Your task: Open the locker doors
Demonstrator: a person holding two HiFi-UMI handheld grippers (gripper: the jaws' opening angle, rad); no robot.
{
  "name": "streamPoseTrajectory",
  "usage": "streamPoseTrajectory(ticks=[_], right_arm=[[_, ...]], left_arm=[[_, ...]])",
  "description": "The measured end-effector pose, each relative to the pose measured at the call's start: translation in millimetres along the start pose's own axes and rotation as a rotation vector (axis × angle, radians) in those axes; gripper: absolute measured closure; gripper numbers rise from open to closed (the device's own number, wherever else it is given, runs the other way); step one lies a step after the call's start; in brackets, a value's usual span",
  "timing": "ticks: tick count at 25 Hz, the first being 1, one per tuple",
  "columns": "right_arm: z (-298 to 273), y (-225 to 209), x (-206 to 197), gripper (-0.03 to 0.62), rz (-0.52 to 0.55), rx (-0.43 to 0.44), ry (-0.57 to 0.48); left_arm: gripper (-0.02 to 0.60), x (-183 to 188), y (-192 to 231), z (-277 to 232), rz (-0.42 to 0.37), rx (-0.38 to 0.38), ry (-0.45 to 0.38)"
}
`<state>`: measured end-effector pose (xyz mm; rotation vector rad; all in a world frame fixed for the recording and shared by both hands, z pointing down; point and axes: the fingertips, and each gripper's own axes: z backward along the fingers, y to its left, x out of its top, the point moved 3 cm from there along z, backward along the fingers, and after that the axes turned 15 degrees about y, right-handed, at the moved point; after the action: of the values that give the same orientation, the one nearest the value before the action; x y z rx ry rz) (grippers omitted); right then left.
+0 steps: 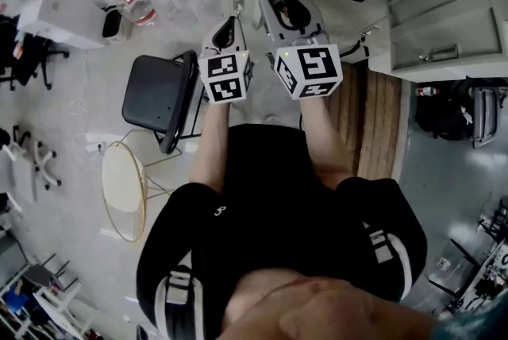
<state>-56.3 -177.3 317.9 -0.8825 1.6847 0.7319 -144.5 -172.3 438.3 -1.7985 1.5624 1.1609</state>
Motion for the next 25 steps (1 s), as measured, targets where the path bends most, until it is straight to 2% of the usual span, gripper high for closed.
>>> streamPoseTrajectory(ticks=[9,16,25], right_arm=[[44,-13,-12,0.465,-0.005,-0.026,-0.012],[76,-27,-23,0.492,-0.002,-0.049,-0.026],[111,-46,-32,0.525,0.006,-0.125,-0.046]], left_arm=[[0.577,-6,-47,12,-0.022,-0.03,-0.019],[0.577,-13,-73,14,-0.03,-0.032,-0.022],[0.577,-20,-111,17,-0.072,-0.063,-0.015]])
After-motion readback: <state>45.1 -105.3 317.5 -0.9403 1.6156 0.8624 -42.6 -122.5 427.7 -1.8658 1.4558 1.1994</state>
